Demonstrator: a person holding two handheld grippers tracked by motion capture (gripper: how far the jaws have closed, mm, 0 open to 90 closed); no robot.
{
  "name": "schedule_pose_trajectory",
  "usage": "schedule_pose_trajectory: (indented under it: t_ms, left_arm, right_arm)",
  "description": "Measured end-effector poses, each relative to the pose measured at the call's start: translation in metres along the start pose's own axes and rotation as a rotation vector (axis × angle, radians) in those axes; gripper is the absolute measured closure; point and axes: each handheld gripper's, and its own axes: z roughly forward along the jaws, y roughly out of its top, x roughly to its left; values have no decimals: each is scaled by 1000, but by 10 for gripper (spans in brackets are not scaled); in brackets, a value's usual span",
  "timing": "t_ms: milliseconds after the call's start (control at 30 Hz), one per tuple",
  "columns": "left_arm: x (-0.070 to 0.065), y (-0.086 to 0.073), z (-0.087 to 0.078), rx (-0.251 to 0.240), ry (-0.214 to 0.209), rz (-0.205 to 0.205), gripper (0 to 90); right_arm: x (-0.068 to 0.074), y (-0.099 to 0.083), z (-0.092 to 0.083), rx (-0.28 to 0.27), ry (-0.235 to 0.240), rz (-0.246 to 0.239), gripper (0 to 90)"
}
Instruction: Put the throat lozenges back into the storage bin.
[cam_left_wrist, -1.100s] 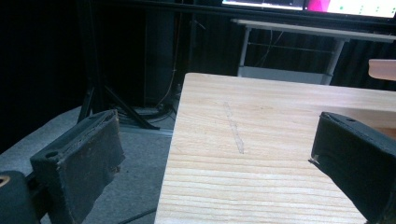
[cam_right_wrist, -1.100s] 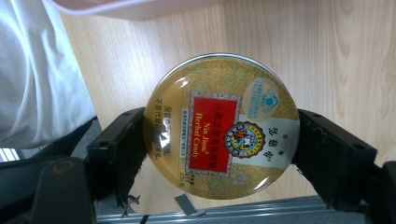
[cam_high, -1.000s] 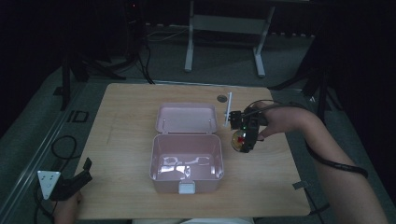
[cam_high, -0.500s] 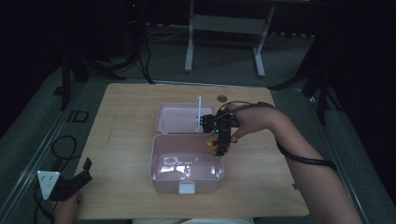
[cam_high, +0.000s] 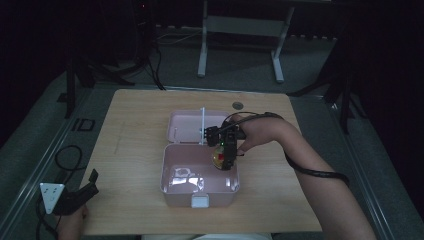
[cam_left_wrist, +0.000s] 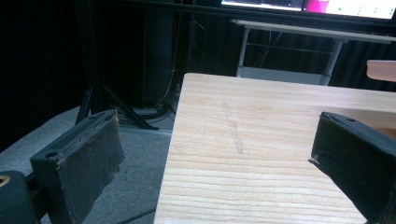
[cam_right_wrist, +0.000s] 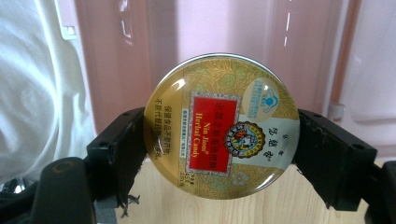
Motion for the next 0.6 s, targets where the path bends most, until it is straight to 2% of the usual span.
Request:
schedule_pose_trajectory:
  t_ms: [433, 500, 600]
  left_arm:
    - [0, 0, 0, 0, -1, -2, 25]
    - [0, 0, 0, -1, -1, -2, 25]
    - [0, 0, 0, 0, -1, -2, 25]
  right_arm:
    - [0, 2, 40, -10, 39, -14, 206]
    - [-1, 4, 57, -5, 61, -16, 206]
    - [-2, 5, 67, -7, 77, -14, 206]
